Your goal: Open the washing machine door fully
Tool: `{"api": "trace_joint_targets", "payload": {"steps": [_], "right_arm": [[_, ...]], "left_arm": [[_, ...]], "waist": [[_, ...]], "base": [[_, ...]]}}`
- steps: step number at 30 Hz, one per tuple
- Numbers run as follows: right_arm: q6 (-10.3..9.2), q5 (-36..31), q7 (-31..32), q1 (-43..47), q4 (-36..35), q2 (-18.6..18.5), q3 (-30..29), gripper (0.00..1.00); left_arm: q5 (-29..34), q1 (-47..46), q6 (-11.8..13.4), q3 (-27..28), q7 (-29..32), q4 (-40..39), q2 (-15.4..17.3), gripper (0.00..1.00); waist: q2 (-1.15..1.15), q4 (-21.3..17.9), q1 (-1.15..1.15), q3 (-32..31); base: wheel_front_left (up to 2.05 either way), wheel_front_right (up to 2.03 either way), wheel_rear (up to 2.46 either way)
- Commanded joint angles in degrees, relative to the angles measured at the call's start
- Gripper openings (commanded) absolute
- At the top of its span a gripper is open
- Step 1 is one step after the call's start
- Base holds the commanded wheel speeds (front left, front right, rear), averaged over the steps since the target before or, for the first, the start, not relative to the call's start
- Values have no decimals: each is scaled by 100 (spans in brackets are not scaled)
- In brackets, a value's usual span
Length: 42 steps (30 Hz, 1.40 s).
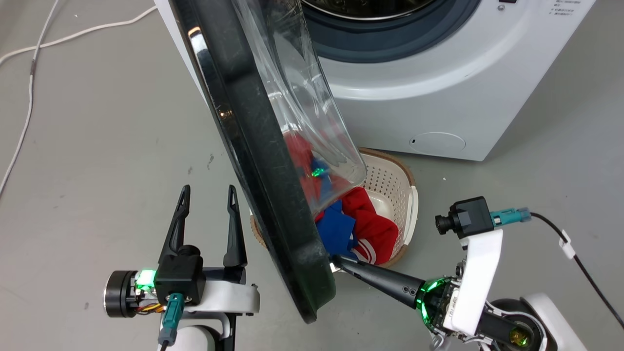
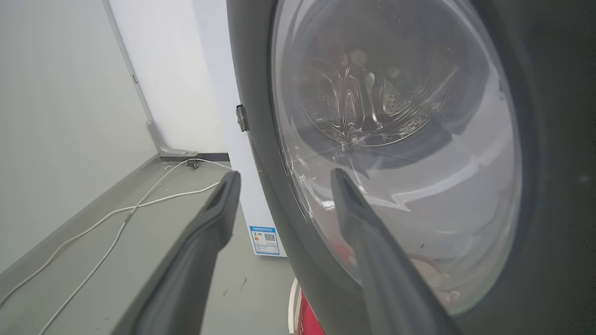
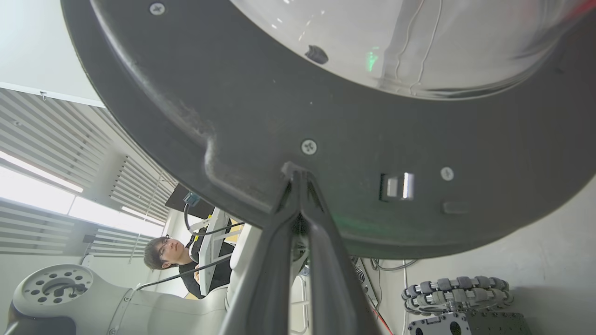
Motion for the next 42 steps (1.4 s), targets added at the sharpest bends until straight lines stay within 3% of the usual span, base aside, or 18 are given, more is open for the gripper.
{"api": "trace_joint_targets", "payload": {"steps": [1, 4, 5, 6, 7, 14, 22, 23, 27, 30, 34, 42], "right_arm": [[14, -5, -101, 90, 23, 77, 6, 0], [14, -104, -394, 124, 30, 82, -129, 0], [15, -146, -523, 149, 51, 97, -169, 8], [15, -224, -648, 160, 39, 90, -193, 44], [15, -345, -819, 164, 21, 54, -245, 100], [15, -1459, -2838, 249, 47, 18, -748, 100], [15, -3650, -5290, 201, 597, -353, -1066, 100], [15, -4207, -5413, 196, 661, -485, -1099, 100], [14, -5461, -5539, 372, 705, -231, -1644, 100], [8, -6152, -5532, 688, 512, 182, -2120, 100], [8, -7062, -5535, 1039, 234, 424, -2519, 100], [8, -7956, -5537, 1728, 117, 723, -2826, 100]], "left_arm": [[31, 64, 12, 13, -16, 9, -2, 100], [43, 127, 19, 34, -16, 31, -2, 100], [51, 151, 18, 47, -16, 41, -2, 100], [60, 183, 14, 57, -16, 48, -2, 100], [59, 221, 8, 71, -16, 59, -2, 100], [68, 450, -28, 144, -16, 100, 25, 100], [85, 692, -43, 235, -16, 89, 53, 100], [81, 725, -39, 246, -16, 86, 50, 100], [70, 858, -31, 296, -16, 78, 51, 100], [71, 945, -31, 315, -16, 69, 46, 100], [78, 1051, -40, 341, -16, 56, 46, 100], [84, 1145, -50, 389, -16, 24, 42, 100]], "waist": [[0, -5, 0, -41], [0, -35, 0, -140], [0, -51, 0, -185], [0, -69, 0, -238], [0, -86, 0, -290], [0, -204, 0, -667], [0, -290, 0, -1013], [0, -294, 0, -1053], [0, -310, 0, -1202], [0, -320, 0, -1303], [0, -324, 0, -1402], [0, -356, 0, -1462]], "base": [[0, 0, 0], [0, 0, 0], [0, 0, 0], [0, 0, 0], [0, 0, 0], [0, 0, 0], [0, 0, 0], [0, 0, 0], [0, 0, 0], [0, 0, 0], [0, 0, 0], [0, 0, 0]]}}
